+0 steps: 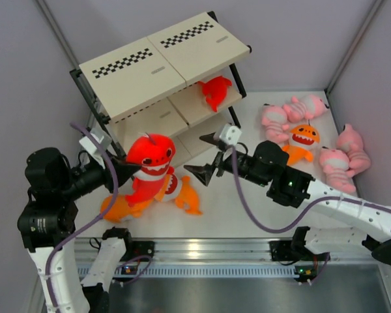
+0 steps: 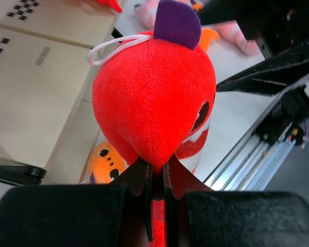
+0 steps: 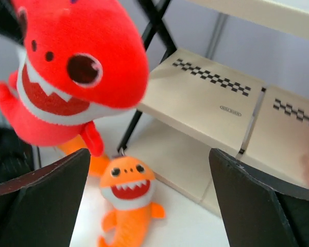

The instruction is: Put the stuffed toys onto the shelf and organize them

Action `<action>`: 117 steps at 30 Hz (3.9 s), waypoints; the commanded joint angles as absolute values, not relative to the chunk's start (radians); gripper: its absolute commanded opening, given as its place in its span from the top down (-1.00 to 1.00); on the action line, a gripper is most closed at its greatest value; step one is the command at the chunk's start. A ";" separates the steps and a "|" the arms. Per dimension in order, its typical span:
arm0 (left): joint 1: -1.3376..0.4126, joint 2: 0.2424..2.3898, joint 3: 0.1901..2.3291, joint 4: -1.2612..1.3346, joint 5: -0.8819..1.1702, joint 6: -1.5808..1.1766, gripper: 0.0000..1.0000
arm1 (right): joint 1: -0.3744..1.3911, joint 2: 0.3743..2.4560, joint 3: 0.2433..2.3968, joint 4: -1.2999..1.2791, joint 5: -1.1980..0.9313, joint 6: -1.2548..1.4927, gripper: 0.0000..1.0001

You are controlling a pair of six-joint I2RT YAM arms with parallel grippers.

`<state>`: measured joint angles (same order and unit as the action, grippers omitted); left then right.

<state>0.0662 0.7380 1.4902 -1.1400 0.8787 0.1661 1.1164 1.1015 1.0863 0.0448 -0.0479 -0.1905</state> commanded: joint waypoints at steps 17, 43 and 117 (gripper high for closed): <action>0.106 0.776 1.490 -0.798 0.795 -0.377 1.00 | 1.338 1.296 0.996 0.656 0.256 0.589 -0.68; 0.100 0.704 1.501 -1.131 0.036 0.290 -0.97 | 1.140 0.965 1.219 -0.572 0.146 0.365 1.00; 0.077 0.604 1.312 -1.132 -0.034 0.319 -0.97 | 0.900 1.632 1.387 0.138 0.026 0.647 0.46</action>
